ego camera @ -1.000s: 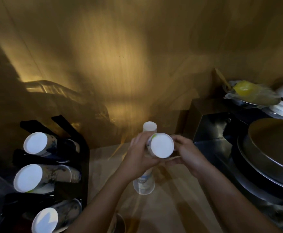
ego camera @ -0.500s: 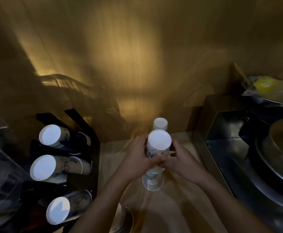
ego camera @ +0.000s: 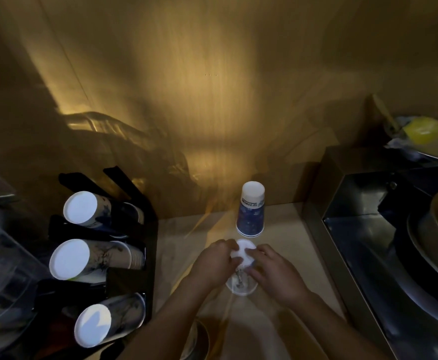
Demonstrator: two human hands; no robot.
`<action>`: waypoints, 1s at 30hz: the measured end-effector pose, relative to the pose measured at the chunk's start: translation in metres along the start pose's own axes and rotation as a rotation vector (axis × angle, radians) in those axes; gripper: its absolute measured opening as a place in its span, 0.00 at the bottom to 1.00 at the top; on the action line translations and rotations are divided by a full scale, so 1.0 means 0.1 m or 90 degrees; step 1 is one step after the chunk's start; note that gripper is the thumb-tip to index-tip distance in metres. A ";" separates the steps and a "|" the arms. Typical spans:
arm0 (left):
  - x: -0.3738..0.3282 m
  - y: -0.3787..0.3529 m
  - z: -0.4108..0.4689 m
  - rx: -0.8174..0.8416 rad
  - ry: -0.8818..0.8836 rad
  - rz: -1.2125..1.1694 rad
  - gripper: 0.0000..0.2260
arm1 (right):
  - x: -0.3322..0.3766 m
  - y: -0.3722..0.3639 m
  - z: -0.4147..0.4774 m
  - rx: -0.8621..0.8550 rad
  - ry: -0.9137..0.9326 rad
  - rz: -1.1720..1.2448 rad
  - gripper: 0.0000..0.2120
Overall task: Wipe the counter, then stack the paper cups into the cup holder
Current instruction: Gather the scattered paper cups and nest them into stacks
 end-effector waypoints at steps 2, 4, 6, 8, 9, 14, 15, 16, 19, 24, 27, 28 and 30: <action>-0.06 -0.02 0.04 -0.008 -0.030 0.054 0.16 | -0.01 0.03 0.04 -0.007 -0.001 -0.055 0.20; -0.08 -0.03 0.09 -0.005 -0.040 0.085 0.17 | -0.02 0.07 0.10 -0.008 -0.003 -0.104 0.19; -0.08 -0.03 0.15 0.015 -0.019 0.073 0.18 | -0.03 0.11 0.17 -0.003 -0.006 -0.145 0.19; -0.06 -0.03 0.21 0.042 0.004 0.075 0.19 | -0.04 0.14 0.22 0.003 -0.011 -0.170 0.19; -0.05 -0.02 0.24 0.057 0.011 0.084 0.20 | -0.04 0.15 0.24 0.006 -0.018 -0.177 0.19; 0.01 0.11 0.20 0.092 0.003 0.113 0.23 | 0.01 0.14 0.29 0.060 -0.041 -0.238 0.21; 0.03 0.17 0.16 0.086 0.001 0.079 0.22 | 0.02 0.14 0.28 0.059 -0.047 -0.248 0.21; 0.07 0.23 0.12 0.081 0.007 0.037 0.21 | 0.04 0.15 0.27 0.044 -0.050 -0.252 0.22; 0.27 0.40 -0.04 0.059 0.050 -0.058 0.21 | 0.15 0.19 0.20 -0.028 -0.043 -0.230 0.23; 0.68 0.41 -0.34 0.135 0.190 -0.249 0.21 | 0.35 0.10 0.09 -0.081 -0.044 -0.055 0.16; 0.90 0.29 -0.52 0.183 0.282 -0.353 0.13 | 0.51 -0.04 0.03 -0.094 -0.072 0.012 0.13; 0.96 0.26 -0.57 0.180 0.307 -0.392 0.11 | 0.57 -0.07 0.02 -0.099 -0.062 -0.025 0.13; 1.03 0.22 -0.63 0.162 0.333 -0.429 0.10 | 0.65 -0.13 0.04 -0.093 -0.023 -0.092 0.13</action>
Point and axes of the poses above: each hand's wrist, its own z-axis towards the middle knuckle, its own y-axis out of the back of the hand, x = y × z, the point moved 4 cm from there along z, towards the middle knuckle, and after that the axes turned 15 degrees about y, right-handed, at the moved point
